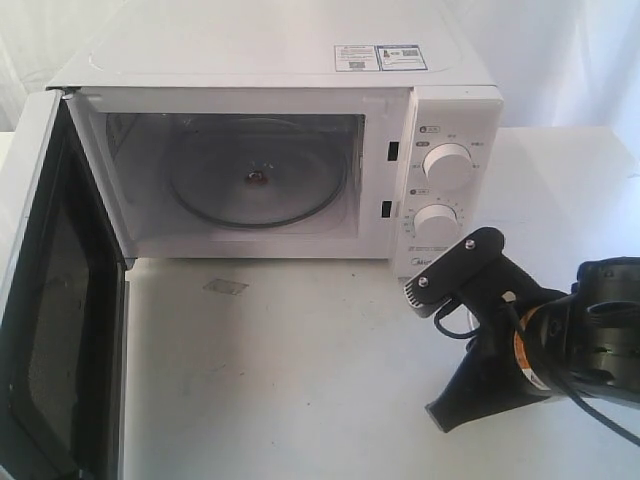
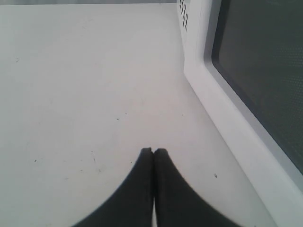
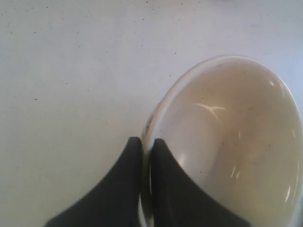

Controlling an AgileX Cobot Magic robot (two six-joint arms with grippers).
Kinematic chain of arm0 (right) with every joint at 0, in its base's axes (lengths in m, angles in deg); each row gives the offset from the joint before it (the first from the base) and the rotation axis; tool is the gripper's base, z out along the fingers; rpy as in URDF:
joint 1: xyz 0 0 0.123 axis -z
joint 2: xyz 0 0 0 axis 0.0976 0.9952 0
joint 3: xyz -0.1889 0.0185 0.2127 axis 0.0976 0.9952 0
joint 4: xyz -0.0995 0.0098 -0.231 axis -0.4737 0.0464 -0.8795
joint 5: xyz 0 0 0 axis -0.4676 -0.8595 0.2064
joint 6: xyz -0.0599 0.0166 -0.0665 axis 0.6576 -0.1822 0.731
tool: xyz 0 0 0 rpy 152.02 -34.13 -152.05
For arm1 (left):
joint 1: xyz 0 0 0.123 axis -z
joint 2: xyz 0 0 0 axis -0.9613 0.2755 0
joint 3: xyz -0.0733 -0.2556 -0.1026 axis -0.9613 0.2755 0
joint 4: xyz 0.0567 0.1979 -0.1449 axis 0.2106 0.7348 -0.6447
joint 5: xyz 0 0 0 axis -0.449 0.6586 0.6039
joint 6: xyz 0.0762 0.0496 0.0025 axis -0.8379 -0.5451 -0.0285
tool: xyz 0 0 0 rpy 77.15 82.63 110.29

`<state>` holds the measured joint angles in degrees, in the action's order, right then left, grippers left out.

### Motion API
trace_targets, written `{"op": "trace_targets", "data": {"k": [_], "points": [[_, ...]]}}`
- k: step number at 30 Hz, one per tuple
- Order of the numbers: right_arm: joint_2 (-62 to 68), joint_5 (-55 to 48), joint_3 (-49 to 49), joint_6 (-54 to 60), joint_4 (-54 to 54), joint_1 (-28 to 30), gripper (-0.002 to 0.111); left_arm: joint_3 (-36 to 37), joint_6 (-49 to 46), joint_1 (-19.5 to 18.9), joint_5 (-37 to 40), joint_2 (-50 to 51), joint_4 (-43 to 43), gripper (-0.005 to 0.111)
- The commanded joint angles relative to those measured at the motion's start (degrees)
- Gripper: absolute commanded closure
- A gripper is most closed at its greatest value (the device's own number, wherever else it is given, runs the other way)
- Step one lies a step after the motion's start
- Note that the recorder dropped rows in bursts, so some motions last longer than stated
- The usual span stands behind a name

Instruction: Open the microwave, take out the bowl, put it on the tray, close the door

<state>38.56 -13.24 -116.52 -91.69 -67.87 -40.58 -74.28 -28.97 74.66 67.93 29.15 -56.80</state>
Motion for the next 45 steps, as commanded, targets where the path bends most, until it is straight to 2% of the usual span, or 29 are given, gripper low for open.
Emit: {"op": "trace_targets", "data": {"k": [1, 8, 16, 21, 25, 28, 30, 33, 35, 45], "points": [[-0.59, -2.11, 0.28, 0.76, 0.10, 0.29, 0.104, 0.27, 0.20, 0.04, 0.08, -0.27, -0.31, 0.107], [-0.59, -1.25, 0.28, 0.76, 0.38, 0.29, 0.077, 0.27, 0.20, 0.04, 0.08, -0.27, -0.31, 0.107], [-0.59, -1.57, 0.09, 0.76, 0.81, 0.17, 0.075, 0.27, 0.20, 0.04, 0.08, -0.27, -0.31, 0.107], [-3.34, -5.84, -2.81, 0.76, 6.93, 0.04, 0.075, 0.27, 0.20, 0.04, 0.08, -0.27, -0.31, 0.107], [-9.54, -13.33, -7.15, 5.86, 10.71, 0.04, 0.079, 0.27, 0.20, 0.04, 0.08, -0.27, -0.31, 0.107], [-16.19, -18.18, -11.03, 14.30, 17.61, 0.04, 0.091, 0.27, 0.20, 0.04, 0.08, -0.27, -0.31, 0.107], [-20.64, -19.38, -12.87, 24.58, 24.78, 0.04, 0.107, 0.27, 0.20, 0.04, 0.08, -0.27, -0.31, 0.107], [-26.05, -19.10, -13.15, 42.89, 32.57, 0.04, 0.108, 0.27, 0.20, 0.04, 0.08, -0.27, -0.31, 0.107], [-28.43, -18.88, -13.05, 50.38, 33.64, 0.04, 0.108, 0.27, 0.20, 0.04, 0.08, -0.27, -0.31, 0.107], [-31.22, -15.07, -13.05, 51.12, 33.33, 0.04, 0.108, 0.27, 0.20, 0.04, -2.64, -0.27, -0.31, 0.107]]}}
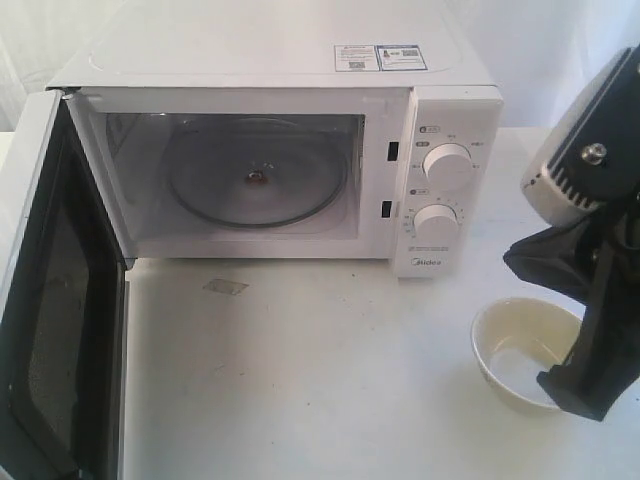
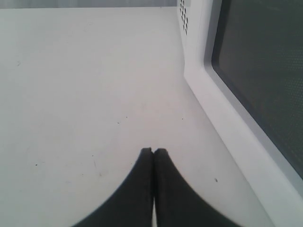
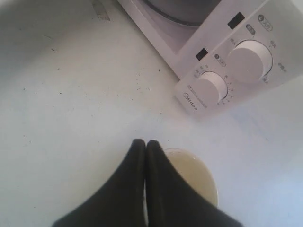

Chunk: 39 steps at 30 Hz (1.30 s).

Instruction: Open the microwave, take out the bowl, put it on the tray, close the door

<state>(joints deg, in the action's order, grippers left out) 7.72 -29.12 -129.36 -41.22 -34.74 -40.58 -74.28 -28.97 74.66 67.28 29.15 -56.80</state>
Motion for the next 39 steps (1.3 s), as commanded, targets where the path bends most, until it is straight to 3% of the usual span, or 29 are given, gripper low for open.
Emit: {"op": "trace_targets", "data": {"k": [1, 5, 11, 14, 17, 20, 24, 28, 33, 36, 39], "points": [[-0.37, 0.82, -0.20, 0.64, 0.20, 0.04, 0.108, 0.27, 0.20, 0.04, -2.64, -0.27, -0.31, 0.107], [-0.37, 0.02, -0.20, 0.64, 0.20, 0.04, 0.108, 0.27, 0.20, 0.04, -12.80, -0.27, -0.31, 0.107], [-1.30, -3.59, -0.20, 0.64, -0.84, 0.04, 0.108, 0.27, -3.39, 0.04, -51.81, -0.27, -1.21, 0.107], [-2.50, -3.94, -0.20, 0.64, -1.31, 0.04, 0.108, -6.12, -8.95, 0.04, -54.43, -0.27, -6.53, 0.107], [-3.78, -3.94, -0.20, 0.64, -1.42, 0.04, 0.108, -16.30, -17.96, 0.04, -47.18, 0.20, -13.13, 0.107], [-4.76, -3.94, -0.20, 0.64, -1.53, 0.04, 0.108, -28.02, -25.85, 0.04, -35.09, 3.68, -14.12, 0.107], [-4.88, -3.94, -0.20, 0.64, -1.80, 0.04, 0.108, -44.87, -31.56, 0.04, -11.24, 11.50, -14.12, 0.107], [-4.88, -3.25, -0.20, 0.64, -2.05, 0.04, 0.108, -56.25, -29.54, 0.04, 15.64, 20.68, -14.12, 0.107], [-4.88, -2.57, -0.20, 0.64, -2.19, 0.04, 0.108, -59.74, -26.43, 0.04, 40.25, 29.86, -13.88, 0.107], [-4.88, -2.59, -0.20, 0.64, -2.33, 0.04, 0.108, -59.38, -26.49, 0.04, 46.16, 32.46, -13.88, 0.107], [-4.88, -2.59, -0.20, 0.64, -2.33, 0.04, 0.108, -59.38, -26.49, 0.04, 46.67, 33.51, -13.88, 0.107]]}}
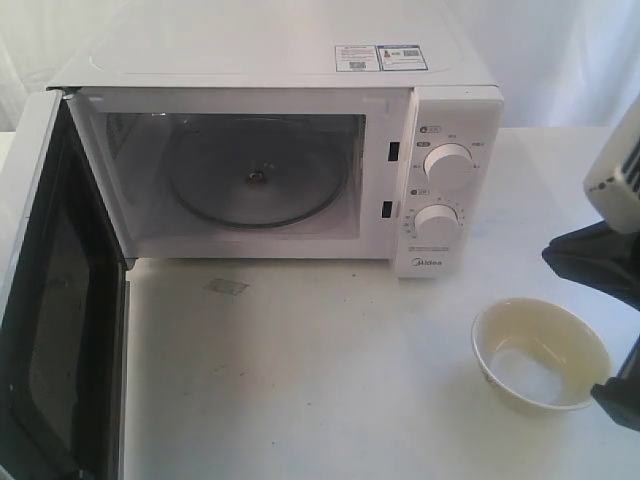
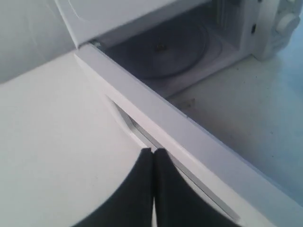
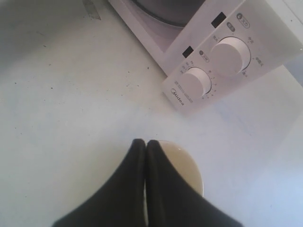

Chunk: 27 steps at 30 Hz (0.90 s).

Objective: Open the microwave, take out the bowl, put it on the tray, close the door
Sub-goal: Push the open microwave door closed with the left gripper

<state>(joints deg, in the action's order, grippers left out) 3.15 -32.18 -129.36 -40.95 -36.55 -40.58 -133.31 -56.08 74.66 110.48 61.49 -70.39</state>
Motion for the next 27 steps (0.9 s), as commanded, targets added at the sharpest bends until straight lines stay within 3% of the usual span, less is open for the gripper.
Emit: {"op": "trace_targets", "data": {"k": [1, 9, 14, 19, 27], "points": [[-0.32, 0.47, -0.20, 0.37, -0.52, 0.04, 0.108, -0.35, 0.62, 0.04, 3.05, 1.17, -0.30, 0.107], [-0.32, 0.37, -0.20, 0.37, -0.52, 0.04, 0.108, -0.35, 0.73, 0.04, 3.84, 1.17, -1.78, 0.107], [-0.32, 0.27, -0.20, 0.37, -0.52, 0.04, 0.108, -0.35, 0.97, 0.04, 9.05, 1.94, 5.79, 0.107], [-0.32, 0.26, -0.20, 0.37, -0.76, 0.04, 0.108, -0.35, 10.72, 0.04, 15.52, 5.51, 13.57, 0.107], [-0.32, 0.26, -0.20, 0.37, -0.76, 0.04, 0.108, -0.35, 19.79, 0.04, 15.52, 14.98, 13.52, 0.107]]}}
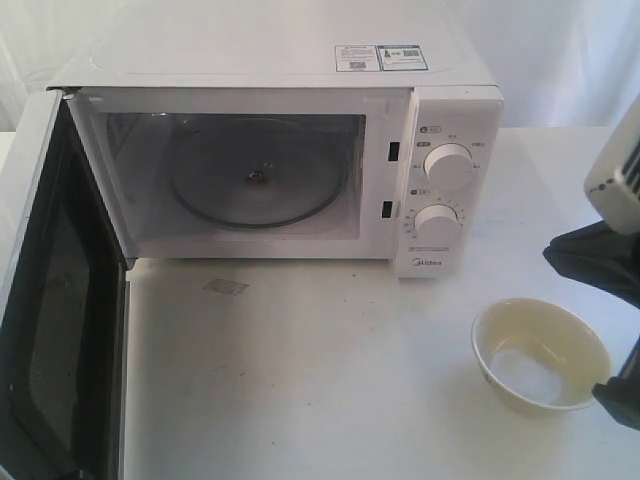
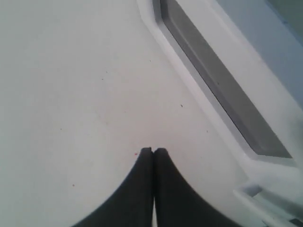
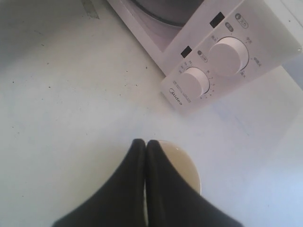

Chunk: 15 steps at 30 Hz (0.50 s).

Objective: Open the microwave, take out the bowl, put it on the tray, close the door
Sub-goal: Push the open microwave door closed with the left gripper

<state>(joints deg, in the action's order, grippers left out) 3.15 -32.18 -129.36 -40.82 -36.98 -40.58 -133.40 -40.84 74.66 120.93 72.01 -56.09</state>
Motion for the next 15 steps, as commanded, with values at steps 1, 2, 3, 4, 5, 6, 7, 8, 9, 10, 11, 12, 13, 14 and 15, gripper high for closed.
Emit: {"op": "trace_targets", "data": {"k": [1, 2, 3, 4, 5, 6, 7, 8, 9, 10, 11, 12, 13, 14, 15], "points": [[-0.32, 0.26, -0.20, 0.24, -0.33, 0.04, 0.108, -0.26, 6.05, 0.04, 5.08, 6.11, -1.60, 0.107], [-0.32, 0.26, -0.20, 0.24, -0.33, 0.04, 0.108, -0.26, 7.37, 0.04, 5.08, 7.48, -2.60, 0.107], [-0.32, 0.26, -0.20, 0.24, -0.33, 0.04, 0.108, -0.26, 8.71, 0.04, 5.08, 9.29, -4.37, 0.107], [-0.32, 0.26, -0.20, 0.24, -0.33, 0.04, 0.108, -0.26, 9.18, 0.04, 5.08, 11.26, -6.48, 0.107], [-0.32, 0.26, -0.20, 0.24, -0.33, 0.04, 0.108, -0.26, 9.06, 0.04, 5.08, 13.27, -9.64, 0.107], [-0.32, 0.26, -0.20, 0.24, -0.33, 0.04, 0.108, -0.26, 3.65, 0.04, 5.08, 16.91, -18.29, 0.107], [-0.32, 0.37, -0.20, 0.24, -0.32, 0.04, 0.108, -0.26, -3.65, 0.04, 5.08, 18.77, -25.42, 0.107], [-0.32, 0.57, -0.20, 0.24, -0.32, 0.04, 0.108, -0.26, -22.22, 0.04, 5.08, 21.72, -43.31, 0.107], [-0.32, 0.71, -0.20, 0.24, -0.32, 0.04, 0.108, -0.26, -32.87, 0.04, 5.08, 22.96, -52.05, 0.107], [-0.09, 0.82, -0.20, 0.24, 0.34, 0.04, 0.108, -0.26, -46.92, 0.04, 5.08, 24.52, -63.63, 0.107], [0.29, 1.64, -0.20, 0.24, 1.11, 0.04, 0.108, -0.26, -50.12, 0.04, 5.08, 24.81, -67.04, 0.107], [1.59, 4.59, 0.24, 0.24, 2.97, 0.04, 0.108, -0.26, -50.77, 0.04, 5.08, 24.81, -68.83, 0.107], [2.48, 7.30, 0.92, 0.24, 4.36, 0.04, 0.108, -0.26, -50.77, 0.04, 5.08, 24.81, -68.39, 0.107], [4.82, 13.85, 2.52, 0.24, 7.89, 0.04, 0.108, -0.26, -50.77, 0.04, 5.08, 24.81, -65.79, 0.107], [6.98, 19.45, 3.17, 0.24, 8.94, 0.04, 0.108, -0.26, -50.66, 0.04, 5.08, 24.81, -63.38, 0.107]]}}
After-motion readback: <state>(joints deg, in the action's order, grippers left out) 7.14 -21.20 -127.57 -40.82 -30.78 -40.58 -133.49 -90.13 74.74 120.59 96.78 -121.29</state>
